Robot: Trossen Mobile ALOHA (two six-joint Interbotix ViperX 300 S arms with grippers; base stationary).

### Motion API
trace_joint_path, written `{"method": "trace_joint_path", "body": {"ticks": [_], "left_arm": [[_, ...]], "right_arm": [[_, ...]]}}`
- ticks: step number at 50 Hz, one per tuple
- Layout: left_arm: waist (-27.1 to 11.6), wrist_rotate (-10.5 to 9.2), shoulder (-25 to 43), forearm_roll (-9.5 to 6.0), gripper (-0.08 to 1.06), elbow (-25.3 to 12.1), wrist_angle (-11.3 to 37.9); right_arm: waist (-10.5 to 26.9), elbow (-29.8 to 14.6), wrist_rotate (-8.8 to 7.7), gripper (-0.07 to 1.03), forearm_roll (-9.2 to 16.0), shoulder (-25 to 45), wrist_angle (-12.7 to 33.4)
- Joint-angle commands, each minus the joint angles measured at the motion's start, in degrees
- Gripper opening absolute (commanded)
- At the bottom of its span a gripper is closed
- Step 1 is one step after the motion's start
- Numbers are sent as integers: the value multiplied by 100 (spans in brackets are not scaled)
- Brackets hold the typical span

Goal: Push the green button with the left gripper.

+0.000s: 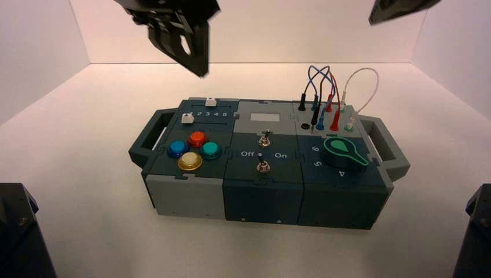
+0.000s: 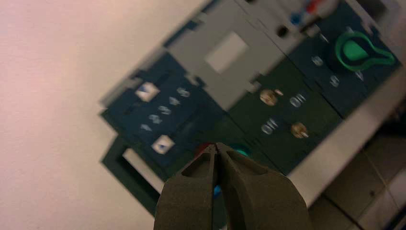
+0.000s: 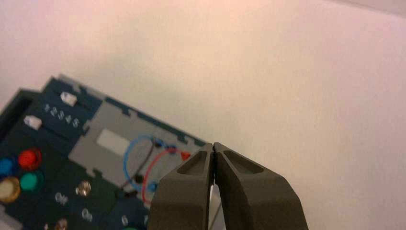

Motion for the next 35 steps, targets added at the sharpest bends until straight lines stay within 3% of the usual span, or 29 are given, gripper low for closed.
{"method": "trace_joint_path", "body": {"ticks": [1,12,35], "left_arm": [[-149,-18,158,9,-3,-237,202],[-352,44,510,44,-3,-237,765],[-738,62,1143,9,-3,-387,747]], "right_arm": [[26,-44,-62,-2,26,-44,149],[26,26,-70,-2,26,-53,167],[35,26,-70,-2,18,62,53]]}}
